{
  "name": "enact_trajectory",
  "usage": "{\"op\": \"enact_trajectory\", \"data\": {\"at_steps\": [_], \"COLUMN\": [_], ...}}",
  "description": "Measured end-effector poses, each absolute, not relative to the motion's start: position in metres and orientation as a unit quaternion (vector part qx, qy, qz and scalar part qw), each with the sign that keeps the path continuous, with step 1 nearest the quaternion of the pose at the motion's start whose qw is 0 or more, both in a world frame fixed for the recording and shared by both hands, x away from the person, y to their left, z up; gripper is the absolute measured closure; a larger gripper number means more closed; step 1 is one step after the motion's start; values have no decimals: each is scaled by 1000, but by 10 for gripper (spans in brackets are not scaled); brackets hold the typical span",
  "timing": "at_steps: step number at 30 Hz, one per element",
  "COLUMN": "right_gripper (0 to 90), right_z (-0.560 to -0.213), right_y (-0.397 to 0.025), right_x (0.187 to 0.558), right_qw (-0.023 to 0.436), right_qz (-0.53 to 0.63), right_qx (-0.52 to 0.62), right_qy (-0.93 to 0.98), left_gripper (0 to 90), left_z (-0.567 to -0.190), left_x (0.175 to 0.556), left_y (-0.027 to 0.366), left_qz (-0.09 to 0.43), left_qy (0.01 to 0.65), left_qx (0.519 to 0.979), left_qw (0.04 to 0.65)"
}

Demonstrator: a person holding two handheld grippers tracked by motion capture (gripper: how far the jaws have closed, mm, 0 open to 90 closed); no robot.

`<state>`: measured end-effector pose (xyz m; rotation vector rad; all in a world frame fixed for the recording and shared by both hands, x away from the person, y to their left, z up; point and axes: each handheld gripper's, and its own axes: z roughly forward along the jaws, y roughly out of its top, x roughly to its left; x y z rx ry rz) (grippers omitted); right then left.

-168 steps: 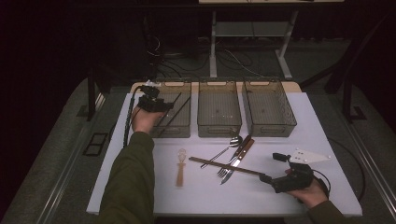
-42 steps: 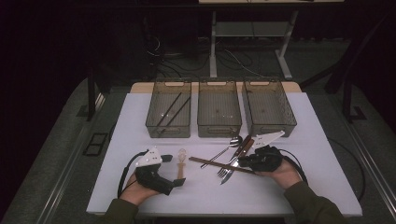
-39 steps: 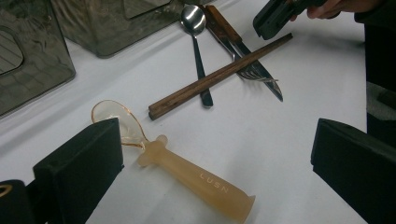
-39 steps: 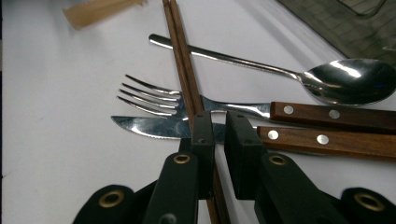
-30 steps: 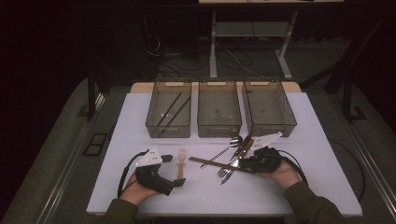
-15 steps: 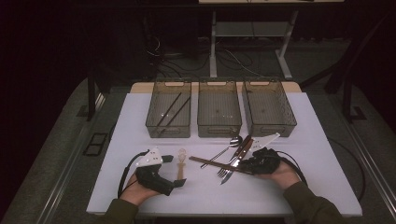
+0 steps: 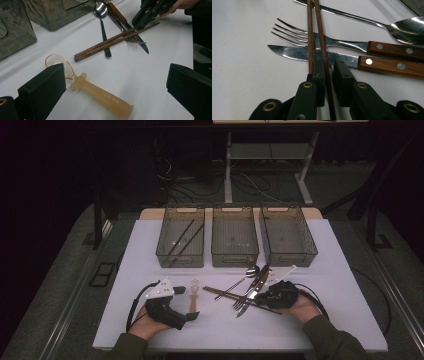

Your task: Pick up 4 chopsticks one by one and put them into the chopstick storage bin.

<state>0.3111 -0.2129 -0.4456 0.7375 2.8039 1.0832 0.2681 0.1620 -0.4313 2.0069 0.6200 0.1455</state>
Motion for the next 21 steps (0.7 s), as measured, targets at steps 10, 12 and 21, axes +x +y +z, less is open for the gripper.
{"op": "enact_trajectory", "data": {"at_steps": [10,12,21], "right_gripper": [841,841,847], "right_z": [-447,-446,-446], "right_y": [-215,-215,-214], "right_x": [312,312,312], "right_qw": [25,25,27], "right_qz": [353,352,351], "right_qx": [230,230,228], "right_qy": [907,907,908], "left_gripper": [12,12,12], "left_z": [-431,-431,-431], "left_x": [268,268,268], "left_y": [162,162,162], "left_qz": [58,58,57], "left_qy": [255,255,253], "left_qx": [829,829,831], "left_qw": [495,495,492]}}
